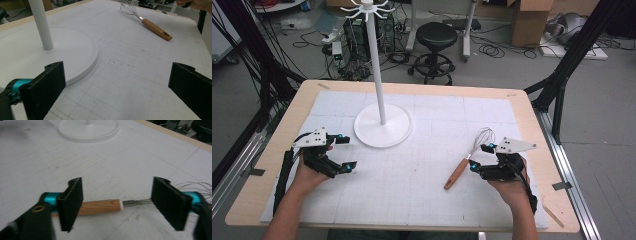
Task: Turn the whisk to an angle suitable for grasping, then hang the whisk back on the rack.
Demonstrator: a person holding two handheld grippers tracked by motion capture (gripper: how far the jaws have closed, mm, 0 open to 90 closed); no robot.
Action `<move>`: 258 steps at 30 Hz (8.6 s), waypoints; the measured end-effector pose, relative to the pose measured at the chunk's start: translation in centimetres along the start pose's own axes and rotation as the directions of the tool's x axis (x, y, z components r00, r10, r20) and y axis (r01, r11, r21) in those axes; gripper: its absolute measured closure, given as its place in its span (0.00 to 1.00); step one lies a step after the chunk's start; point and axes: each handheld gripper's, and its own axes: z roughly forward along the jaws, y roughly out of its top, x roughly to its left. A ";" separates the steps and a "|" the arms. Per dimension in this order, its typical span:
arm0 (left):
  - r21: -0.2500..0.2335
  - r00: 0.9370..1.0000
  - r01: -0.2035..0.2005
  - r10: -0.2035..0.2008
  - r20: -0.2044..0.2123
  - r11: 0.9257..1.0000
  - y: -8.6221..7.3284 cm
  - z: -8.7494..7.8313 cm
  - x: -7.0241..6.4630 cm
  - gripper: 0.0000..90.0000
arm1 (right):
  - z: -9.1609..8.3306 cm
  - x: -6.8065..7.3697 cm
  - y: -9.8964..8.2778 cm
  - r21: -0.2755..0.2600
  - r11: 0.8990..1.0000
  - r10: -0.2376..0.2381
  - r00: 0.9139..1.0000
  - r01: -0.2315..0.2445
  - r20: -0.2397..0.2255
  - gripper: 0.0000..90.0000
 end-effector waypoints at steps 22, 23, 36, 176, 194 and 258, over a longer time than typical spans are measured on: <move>0.028 1.000 -0.011 0.011 -0.013 1.000 0.0 0.4 -0.2 0.02 | 3.3 2.1 -0.9 0.207 0.968 -0.073 0.945 0.144 -0.318 1.00; 0.029 1.000 -0.011 0.012 -0.014 1.000 0.0 0.4 -0.2 0.02 | 3.8 2.4 -1.1 0.227 0.962 -0.071 0.940 0.153 -0.334 1.00; 0.049 1.000 -0.007 0.008 -0.017 0.999 -0.2 0.7 -0.1 0.02 | 6.1 3.4 -1.4 0.244 0.959 -0.060 0.944 0.145 -0.326 1.00; -0.014 0.999 -0.020 0.020 -0.030 1.000 0.7 -0.3 -0.6 0.02 | 9.9 0.0 5.9 0.340 0.876 -0.277 0.934 0.343 -0.227 0.15; 0.005 1.000 -0.021 0.021 -0.022 1.000 0.6 -0.1 -0.6 0.02 | 12.8 0.0 4.0 0.496 0.761 -0.291 0.904 0.418 -0.315 0.27; -0.026 0.999 -0.032 0.031 -0.033 0.999 1.2 -0.7 -1.0 0.02 | 5.6 -0.6 11.4 0.088 0.963 -0.229 0.943 0.257 -0.241 0.81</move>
